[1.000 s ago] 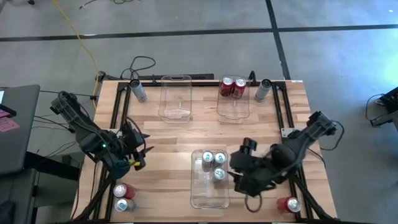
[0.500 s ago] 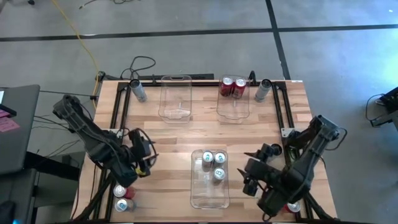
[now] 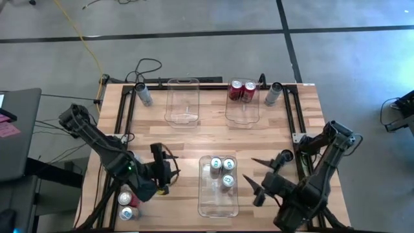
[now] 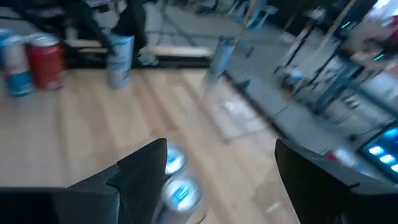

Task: Sort soda cans
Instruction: Put the blue soda can into the bottom transparent bin

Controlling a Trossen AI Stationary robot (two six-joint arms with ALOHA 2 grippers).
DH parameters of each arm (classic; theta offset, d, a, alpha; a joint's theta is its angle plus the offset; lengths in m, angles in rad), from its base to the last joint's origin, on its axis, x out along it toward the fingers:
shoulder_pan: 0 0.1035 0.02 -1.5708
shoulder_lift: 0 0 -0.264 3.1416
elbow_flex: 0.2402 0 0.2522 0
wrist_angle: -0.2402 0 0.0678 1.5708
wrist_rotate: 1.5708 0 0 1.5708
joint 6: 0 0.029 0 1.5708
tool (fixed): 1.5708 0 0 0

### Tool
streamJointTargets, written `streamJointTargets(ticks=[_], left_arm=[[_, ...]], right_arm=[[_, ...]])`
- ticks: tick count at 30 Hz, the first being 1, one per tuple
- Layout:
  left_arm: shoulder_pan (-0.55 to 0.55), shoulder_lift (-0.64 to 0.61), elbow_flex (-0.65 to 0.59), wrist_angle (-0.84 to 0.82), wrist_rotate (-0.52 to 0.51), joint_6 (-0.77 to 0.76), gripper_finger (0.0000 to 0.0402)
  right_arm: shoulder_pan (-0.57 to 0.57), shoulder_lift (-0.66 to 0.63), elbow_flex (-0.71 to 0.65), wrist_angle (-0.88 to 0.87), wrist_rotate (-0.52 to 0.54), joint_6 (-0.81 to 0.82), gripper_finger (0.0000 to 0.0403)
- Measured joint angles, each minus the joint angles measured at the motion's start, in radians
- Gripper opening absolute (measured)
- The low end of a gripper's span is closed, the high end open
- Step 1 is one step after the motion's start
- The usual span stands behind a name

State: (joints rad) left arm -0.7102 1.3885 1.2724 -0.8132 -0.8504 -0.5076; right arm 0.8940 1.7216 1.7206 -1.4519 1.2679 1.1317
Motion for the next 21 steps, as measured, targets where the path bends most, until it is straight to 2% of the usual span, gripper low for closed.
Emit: streamJointTargets(ticks=[4, 9, 12, 14, 16, 21], left_arm=[[0.001, -0.044, 0.089, -0.116, 0.129, -0.265, 0.0222], [-0.013, -0.063, 0.161, -0.295, 0.599, -0.619, 0.0207], [-0.059, -0.059, 0.161, -0.371, 0.799, -0.806, 0.0199], [-0.091, -0.062, 0.161, -0.421, 0.891, -0.931, 0.0195], [-0.12, -0.062, 0.161, -0.448, 0.915, -1.029, 0.0195], [-0.193, -0.061, 0.158, -0.486, 0.842, -1.23, 0.0206]], right_arm=[[-0.049, -0.007, 0.0, -0.009, 0.022, -0.014, 0.0315], [-0.092, -0.014, 0.0, -0.011, 0.03, -0.036, 0.0315], [-0.111, -0.014, 0.0, -0.014, 0.014, -0.049, 0.0315], [-0.113, -0.014, 0.0, -0.013, 0.012, -0.059, 0.0315], [-0.112, -0.014, 0.0, -0.014, 0.009, -0.084, 0.0315], [-0.111, -0.016, 0.0, -0.018, 0.009, -0.102, 0.0315]])
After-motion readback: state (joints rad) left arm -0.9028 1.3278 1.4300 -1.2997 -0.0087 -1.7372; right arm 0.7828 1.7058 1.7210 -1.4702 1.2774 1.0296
